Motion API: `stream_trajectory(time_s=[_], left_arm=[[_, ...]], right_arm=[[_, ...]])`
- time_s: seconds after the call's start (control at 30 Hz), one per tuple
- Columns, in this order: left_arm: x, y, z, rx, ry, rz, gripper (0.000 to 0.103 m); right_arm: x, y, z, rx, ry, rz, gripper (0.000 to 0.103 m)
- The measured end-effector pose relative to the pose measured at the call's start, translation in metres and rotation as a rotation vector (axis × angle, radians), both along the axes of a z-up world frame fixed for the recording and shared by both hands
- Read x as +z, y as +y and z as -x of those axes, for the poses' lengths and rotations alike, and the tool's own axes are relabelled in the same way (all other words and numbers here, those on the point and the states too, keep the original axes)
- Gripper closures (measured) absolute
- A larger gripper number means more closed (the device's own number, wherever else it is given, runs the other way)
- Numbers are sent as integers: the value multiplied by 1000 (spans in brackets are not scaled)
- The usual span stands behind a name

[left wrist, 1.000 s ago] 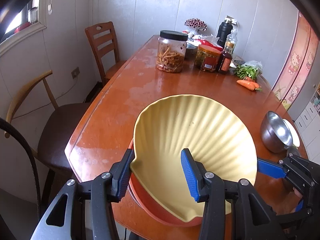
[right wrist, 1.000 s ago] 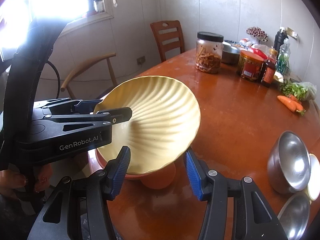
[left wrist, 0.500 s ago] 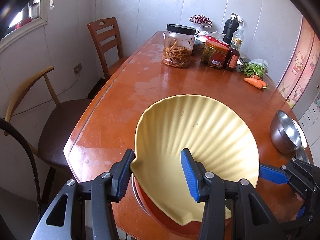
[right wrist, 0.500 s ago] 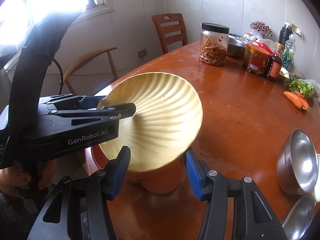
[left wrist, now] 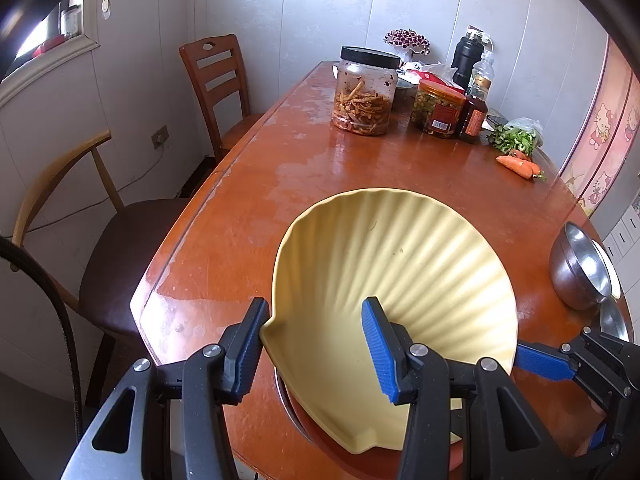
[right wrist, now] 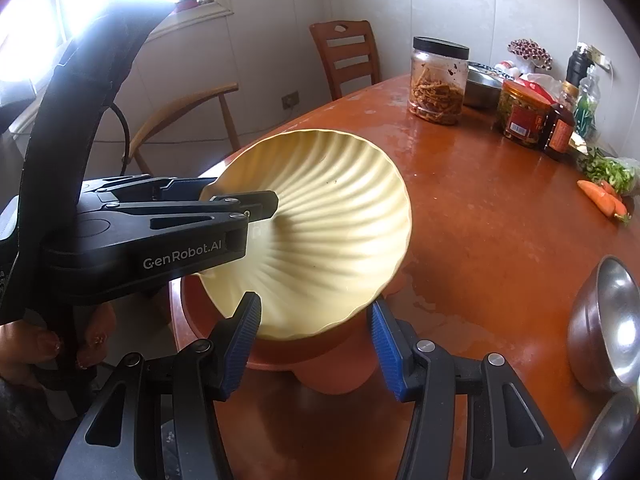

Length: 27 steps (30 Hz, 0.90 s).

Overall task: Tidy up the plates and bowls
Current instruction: 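Carry the yellow shell plate over the orange plate and lower it on top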

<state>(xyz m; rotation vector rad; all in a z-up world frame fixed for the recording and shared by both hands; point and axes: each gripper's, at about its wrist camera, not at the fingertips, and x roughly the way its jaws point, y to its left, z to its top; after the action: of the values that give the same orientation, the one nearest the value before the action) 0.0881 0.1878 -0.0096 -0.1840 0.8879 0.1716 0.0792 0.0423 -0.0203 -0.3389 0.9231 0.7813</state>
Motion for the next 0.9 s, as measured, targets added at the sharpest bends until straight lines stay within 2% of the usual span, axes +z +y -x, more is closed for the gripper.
stream_trajectory(time_s=[0.9], left_arm=[[-1,-1,7,5,7,21,55]], right_arm=[[2,-5,-1,-4,12,-27,45]])
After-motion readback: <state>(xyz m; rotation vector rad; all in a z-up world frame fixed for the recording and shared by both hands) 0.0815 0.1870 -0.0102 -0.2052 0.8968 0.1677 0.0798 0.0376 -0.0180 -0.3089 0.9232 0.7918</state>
